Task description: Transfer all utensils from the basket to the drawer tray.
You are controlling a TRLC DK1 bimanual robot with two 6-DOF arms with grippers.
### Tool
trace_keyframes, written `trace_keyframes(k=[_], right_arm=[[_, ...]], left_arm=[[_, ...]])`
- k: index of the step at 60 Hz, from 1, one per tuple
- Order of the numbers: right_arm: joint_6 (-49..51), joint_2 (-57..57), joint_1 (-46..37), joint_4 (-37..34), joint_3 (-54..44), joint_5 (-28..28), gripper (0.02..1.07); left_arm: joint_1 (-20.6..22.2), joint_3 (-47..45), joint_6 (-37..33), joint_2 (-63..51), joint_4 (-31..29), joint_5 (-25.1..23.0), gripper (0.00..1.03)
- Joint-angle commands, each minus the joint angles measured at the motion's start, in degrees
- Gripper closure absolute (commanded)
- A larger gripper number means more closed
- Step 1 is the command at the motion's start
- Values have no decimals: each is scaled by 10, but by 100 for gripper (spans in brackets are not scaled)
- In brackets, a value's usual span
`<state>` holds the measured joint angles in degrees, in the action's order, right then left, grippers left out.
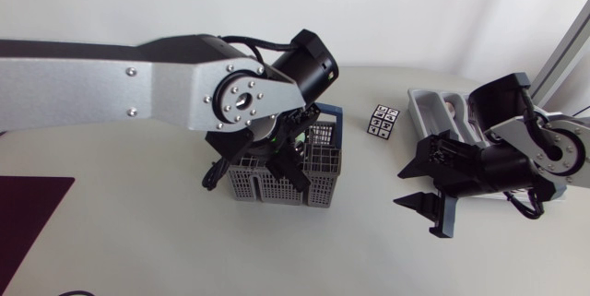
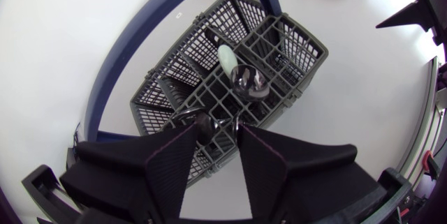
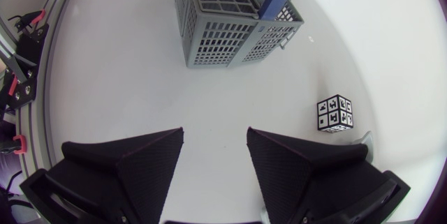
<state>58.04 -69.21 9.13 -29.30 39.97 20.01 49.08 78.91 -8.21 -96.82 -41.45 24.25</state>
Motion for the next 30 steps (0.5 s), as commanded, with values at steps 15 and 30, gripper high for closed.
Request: trace_keyframes(k=[15, 30], right_arm=[[-28, 5, 36, 28, -28, -18, 40], [-28, 5, 48, 33, -33, -23, 40]], left_arm=[[18, -11, -22, 1, 32, 23, 100], [21, -22, -30, 34, 33, 23, 100]])
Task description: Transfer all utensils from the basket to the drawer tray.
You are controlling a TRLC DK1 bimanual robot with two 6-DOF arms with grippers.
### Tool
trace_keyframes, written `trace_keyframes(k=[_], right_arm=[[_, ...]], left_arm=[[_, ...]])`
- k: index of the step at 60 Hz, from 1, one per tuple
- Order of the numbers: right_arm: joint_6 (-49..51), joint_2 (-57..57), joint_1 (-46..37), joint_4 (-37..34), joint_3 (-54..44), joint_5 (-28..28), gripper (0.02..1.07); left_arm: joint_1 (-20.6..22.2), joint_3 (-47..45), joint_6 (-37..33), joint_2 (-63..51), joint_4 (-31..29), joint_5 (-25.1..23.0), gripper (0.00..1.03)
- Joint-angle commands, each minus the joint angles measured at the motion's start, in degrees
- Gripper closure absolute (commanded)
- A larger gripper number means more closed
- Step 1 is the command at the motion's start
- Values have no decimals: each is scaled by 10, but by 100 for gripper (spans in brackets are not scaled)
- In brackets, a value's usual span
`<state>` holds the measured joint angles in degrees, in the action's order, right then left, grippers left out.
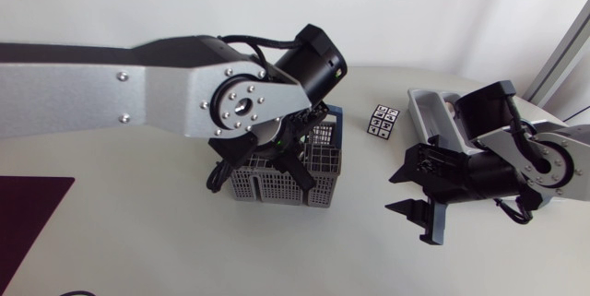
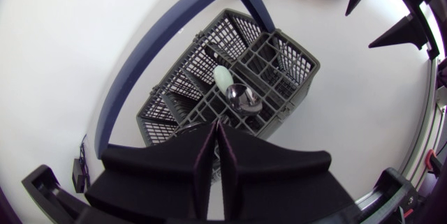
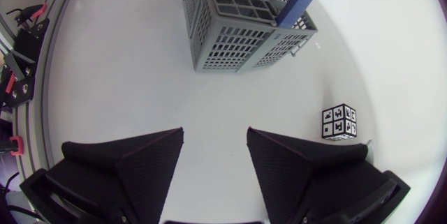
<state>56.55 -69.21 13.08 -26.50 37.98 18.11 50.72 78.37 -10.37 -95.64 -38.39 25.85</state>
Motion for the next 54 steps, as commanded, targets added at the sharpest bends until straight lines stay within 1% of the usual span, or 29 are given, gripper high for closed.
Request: trace_keyframes(k=[1, 13, 24, 33, 37, 46, 54], right_arm=[[-14, 5, 10, 5, -12, -5, 40], [-22, 5, 27, 5, -10, -11, 40], [-25, 4, 41, 5, -9, -18, 40], [-31, 4, 53, 6, -7, -22, 40], [-33, 4, 57, 5, -5, -22, 40], [-37, 6, 60, 5, -1, -22, 40], [-53, 26, 60, 7, 7, -18, 40]], left_arm=[[4, -17, -9, 24, 2, 7, 100], [8, -17, -18, 46, 2, 8, 100], [23, -16, -43, 77, 2, 36, 100], [29, -12, -69, 106, 2, 39, 100], [37, -14, -83, 119, 2, 53, 100], [45, -16, -115, 147, 2, 63, 100], [51, -4, -119, 179, 3, 66, 100]])
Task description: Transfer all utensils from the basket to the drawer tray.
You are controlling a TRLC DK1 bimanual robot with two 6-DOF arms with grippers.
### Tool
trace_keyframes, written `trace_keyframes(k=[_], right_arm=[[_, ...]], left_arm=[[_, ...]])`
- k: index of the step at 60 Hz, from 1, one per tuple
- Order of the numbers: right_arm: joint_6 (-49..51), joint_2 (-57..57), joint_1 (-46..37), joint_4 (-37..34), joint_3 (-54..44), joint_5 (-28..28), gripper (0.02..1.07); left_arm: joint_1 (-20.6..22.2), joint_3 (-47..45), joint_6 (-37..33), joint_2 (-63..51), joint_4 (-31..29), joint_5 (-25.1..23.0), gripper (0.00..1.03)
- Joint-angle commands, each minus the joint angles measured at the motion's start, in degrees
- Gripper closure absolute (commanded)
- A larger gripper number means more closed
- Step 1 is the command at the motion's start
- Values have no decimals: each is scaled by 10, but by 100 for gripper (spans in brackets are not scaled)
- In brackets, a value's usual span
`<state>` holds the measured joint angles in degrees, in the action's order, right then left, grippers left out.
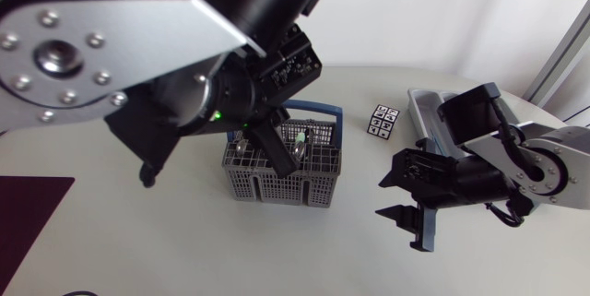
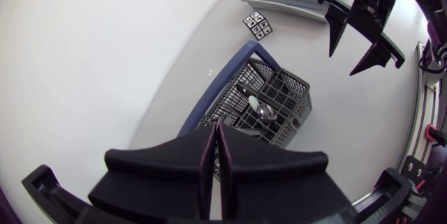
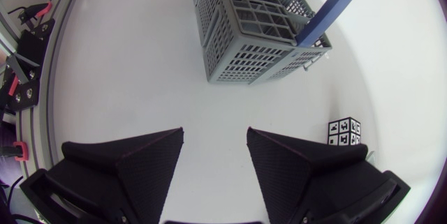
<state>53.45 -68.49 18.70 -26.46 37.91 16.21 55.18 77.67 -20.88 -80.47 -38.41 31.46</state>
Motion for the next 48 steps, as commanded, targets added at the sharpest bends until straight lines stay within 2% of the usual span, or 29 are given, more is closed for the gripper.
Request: trace_keyframes(k=[1, 14, 20, 38, 48], right_arm=[[-27, 22, 4, 10, 8, 1, 40], [-79, 93, 20, 33, 16, 9, 40], [-110, 119, 26, 36, 28, 23, 40], [-222, 136, 72, 98, 47, 38, 40], [-268, 118, 100, 134, 62, 18, 40]], left_arm=[[6, 6, -12, 31, 4, 9, 100], [10, 37, 20, 46, 2, -11, 100], [6, 49, 53, 46, 2, -41, 100], [-50, 105, 149, -23, -14, -195, 100], [-68, 129, 175, -58, -25, -250, 100]])
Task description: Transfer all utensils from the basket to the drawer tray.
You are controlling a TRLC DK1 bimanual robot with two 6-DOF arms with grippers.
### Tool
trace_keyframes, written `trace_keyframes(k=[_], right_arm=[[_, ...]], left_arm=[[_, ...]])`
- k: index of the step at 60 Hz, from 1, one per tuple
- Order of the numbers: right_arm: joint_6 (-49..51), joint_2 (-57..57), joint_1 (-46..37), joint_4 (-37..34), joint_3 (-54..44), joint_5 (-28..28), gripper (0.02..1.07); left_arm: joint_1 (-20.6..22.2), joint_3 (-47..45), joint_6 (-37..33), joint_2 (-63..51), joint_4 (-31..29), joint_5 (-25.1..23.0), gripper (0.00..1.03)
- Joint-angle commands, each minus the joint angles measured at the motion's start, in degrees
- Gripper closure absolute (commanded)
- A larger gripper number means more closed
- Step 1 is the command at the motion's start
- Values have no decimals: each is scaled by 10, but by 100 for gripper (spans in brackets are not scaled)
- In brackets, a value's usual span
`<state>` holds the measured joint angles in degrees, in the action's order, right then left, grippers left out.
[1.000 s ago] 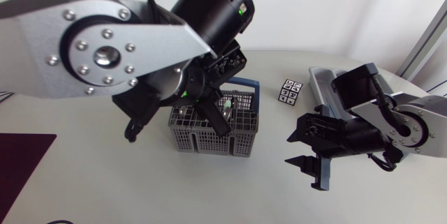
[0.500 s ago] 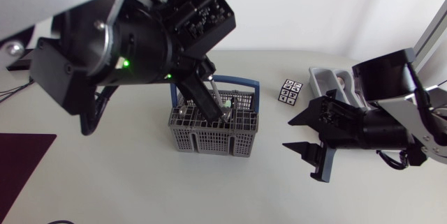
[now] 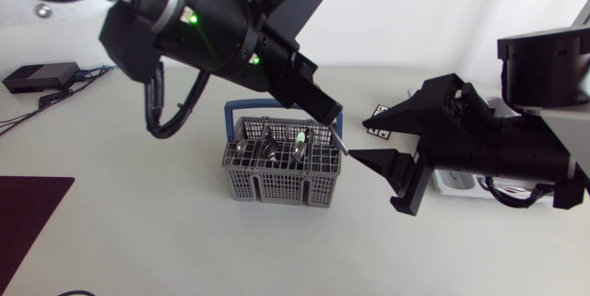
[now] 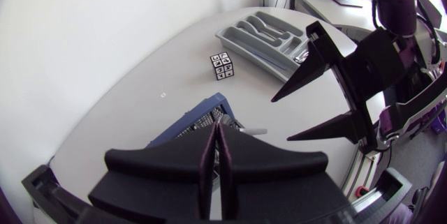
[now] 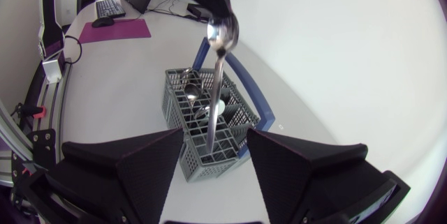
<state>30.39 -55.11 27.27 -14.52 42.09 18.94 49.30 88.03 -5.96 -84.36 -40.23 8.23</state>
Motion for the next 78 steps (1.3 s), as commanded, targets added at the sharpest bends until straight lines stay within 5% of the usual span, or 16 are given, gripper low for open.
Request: trace_keyframes(k=[1, 18, 46, 57, 64, 71, 78], right_arm=[[-42, -21, 18, 18, 23, -12, 40], [-67, -104, 40, 58, 60, -32, 51], [-71, -143, 57, 74, 86, -59, 101], [-70, -144, 56, 66, 78, -54, 102], [-70, -143, 56, 63, 73, -47, 102], [-64, -141, 57, 51, 65, -39, 102], [-48, -137, 57, 27, 54, -18, 102]], left_arm=[[-10, 27, 27, -22, -6, -24, 100], [-28, 42, 48, -41, -10, -76, 100], [-40, 39, 53, -51, -13, -93, 100], [-44, 41, 54, -51, -13, -96, 100], [-46, 49, 59, -50, -13, -99, 81], [-53, 63, 58, -50, -12, -99, 47], [-71, 83, 59, -43, -2, -100, 39]])
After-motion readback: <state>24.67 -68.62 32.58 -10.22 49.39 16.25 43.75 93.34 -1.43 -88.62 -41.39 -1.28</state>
